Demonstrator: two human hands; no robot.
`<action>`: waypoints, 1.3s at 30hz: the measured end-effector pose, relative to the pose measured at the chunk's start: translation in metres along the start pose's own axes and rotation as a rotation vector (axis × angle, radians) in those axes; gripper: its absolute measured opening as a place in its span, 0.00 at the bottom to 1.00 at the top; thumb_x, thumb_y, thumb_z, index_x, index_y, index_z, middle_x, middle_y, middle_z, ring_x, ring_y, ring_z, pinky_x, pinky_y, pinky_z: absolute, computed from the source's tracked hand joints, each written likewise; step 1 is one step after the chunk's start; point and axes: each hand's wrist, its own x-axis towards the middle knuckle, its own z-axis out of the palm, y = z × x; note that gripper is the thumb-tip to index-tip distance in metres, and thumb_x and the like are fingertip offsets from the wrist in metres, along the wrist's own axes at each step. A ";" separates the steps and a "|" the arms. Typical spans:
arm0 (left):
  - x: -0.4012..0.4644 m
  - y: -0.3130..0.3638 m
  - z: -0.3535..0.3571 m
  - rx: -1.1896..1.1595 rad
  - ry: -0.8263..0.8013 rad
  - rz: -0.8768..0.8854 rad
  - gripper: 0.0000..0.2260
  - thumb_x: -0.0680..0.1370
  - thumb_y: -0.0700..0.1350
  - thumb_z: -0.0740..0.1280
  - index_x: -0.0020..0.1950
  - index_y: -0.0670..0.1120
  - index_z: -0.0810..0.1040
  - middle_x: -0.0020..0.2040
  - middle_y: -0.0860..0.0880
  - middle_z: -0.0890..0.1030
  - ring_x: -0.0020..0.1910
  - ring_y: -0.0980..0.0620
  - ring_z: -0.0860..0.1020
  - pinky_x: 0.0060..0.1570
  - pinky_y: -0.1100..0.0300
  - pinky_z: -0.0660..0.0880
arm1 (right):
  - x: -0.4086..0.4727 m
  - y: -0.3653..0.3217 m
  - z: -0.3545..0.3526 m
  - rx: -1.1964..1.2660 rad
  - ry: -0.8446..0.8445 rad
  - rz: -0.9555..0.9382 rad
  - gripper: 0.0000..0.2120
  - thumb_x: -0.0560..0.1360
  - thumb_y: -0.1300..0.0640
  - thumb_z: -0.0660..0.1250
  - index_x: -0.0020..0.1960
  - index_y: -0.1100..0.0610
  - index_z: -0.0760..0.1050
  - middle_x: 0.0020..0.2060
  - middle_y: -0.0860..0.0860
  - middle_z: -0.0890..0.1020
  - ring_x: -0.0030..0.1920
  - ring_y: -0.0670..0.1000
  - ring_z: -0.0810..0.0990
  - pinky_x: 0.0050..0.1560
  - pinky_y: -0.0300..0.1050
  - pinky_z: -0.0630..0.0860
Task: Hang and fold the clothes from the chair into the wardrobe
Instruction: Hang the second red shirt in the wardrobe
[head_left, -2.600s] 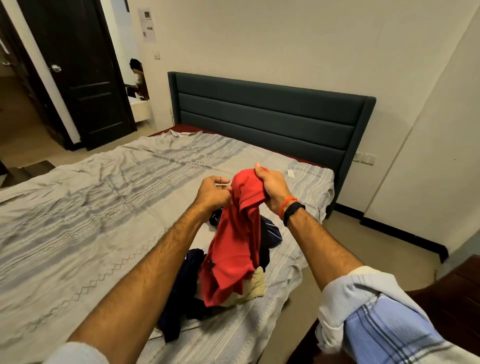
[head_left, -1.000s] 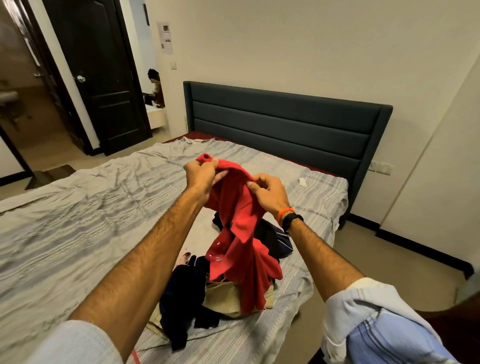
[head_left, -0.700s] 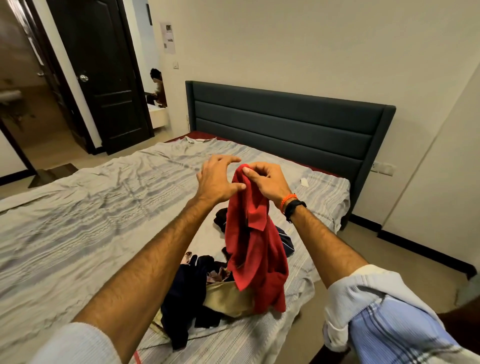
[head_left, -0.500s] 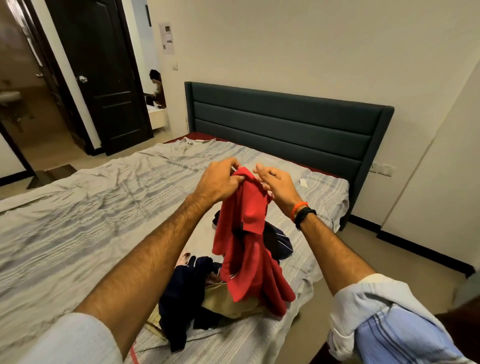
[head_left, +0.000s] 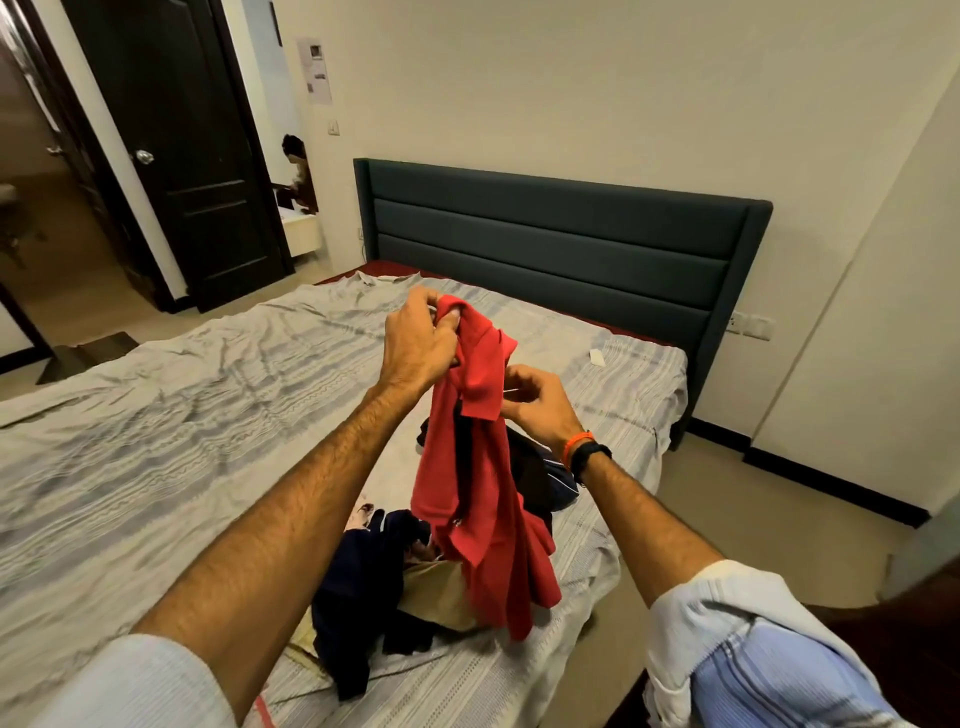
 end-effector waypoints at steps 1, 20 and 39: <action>0.000 -0.001 -0.002 -0.010 0.007 -0.009 0.04 0.81 0.45 0.66 0.53 0.48 0.72 0.42 0.53 0.76 0.32 0.51 0.82 0.37 0.53 0.83 | 0.002 -0.001 0.000 0.001 -0.011 -0.002 0.12 0.65 0.54 0.77 0.46 0.56 0.83 0.44 0.55 0.86 0.45 0.52 0.84 0.53 0.57 0.81; -0.011 -0.015 0.004 0.231 -0.301 -0.142 0.13 0.74 0.55 0.72 0.46 0.45 0.84 0.41 0.48 0.83 0.41 0.52 0.80 0.37 0.61 0.75 | 0.031 -0.060 -0.005 -0.090 0.108 -0.248 0.06 0.77 0.58 0.69 0.49 0.59 0.84 0.44 0.52 0.86 0.46 0.50 0.84 0.53 0.51 0.81; -0.003 -0.027 -0.016 -0.169 -0.146 -0.159 0.07 0.74 0.51 0.73 0.42 0.48 0.84 0.39 0.51 0.84 0.37 0.53 0.82 0.42 0.57 0.79 | 0.001 -0.006 -0.027 -0.219 0.194 0.205 0.19 0.76 0.40 0.62 0.34 0.51 0.66 0.30 0.47 0.71 0.33 0.48 0.69 0.37 0.46 0.67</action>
